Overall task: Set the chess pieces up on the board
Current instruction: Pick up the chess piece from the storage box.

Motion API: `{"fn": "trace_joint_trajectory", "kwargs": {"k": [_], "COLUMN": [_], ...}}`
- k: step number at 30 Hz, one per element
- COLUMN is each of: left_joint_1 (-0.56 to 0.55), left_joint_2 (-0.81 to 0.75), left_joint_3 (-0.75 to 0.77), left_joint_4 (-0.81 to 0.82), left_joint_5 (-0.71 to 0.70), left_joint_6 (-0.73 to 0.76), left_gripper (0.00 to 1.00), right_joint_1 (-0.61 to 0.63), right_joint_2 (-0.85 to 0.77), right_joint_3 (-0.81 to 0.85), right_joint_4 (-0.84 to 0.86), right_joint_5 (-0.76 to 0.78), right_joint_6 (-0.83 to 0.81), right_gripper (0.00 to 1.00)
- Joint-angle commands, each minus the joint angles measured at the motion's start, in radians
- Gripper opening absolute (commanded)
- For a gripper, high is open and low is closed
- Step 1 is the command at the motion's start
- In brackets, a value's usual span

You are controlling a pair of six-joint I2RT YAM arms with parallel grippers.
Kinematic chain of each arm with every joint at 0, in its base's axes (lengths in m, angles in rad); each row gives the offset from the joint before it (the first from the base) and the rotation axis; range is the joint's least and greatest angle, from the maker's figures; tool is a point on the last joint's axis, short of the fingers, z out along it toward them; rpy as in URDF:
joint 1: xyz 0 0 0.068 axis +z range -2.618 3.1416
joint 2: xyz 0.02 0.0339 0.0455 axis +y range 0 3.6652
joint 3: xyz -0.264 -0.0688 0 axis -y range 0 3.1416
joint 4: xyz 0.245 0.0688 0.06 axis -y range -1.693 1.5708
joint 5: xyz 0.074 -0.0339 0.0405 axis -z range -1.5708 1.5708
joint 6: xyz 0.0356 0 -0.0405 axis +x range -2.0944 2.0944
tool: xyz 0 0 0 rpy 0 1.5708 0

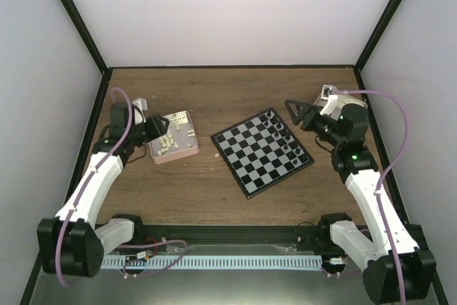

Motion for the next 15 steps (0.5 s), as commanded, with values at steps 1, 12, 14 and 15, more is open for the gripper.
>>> {"fn": "trace_joint_trajectory", "kwargs": {"k": [1, 12, 14, 15], "left_joint_1": [-0.007, -0.016, -0.017, -0.016], "left_joint_2": [0.116, 0.376, 0.399, 0.418], "left_joint_3": [0.056, 0.149, 0.155, 0.158], "left_joint_4": [-0.114, -0.127, -0.114, -0.108], "left_joint_5": [-0.114, -0.265, -0.275, -0.269], "left_joint_6": [0.009, 0.001, 0.001, 0.004], "left_gripper": [0.53, 0.34, 0.39, 0.41], "right_joint_1": [-0.009, -0.006, -0.006, -0.006], "right_joint_2": [0.022, 0.043, 0.047, 0.05], "right_joint_3": [0.008, -0.009, -0.008, -0.007], "right_joint_4": [-0.02, -0.027, -0.027, -0.027], "right_joint_5": [-0.011, -0.003, -0.003, -0.003], "right_joint_6": [-0.012, -0.013, -0.013, -0.013], "right_gripper": [0.62, 0.5, 0.5, 0.49]}}
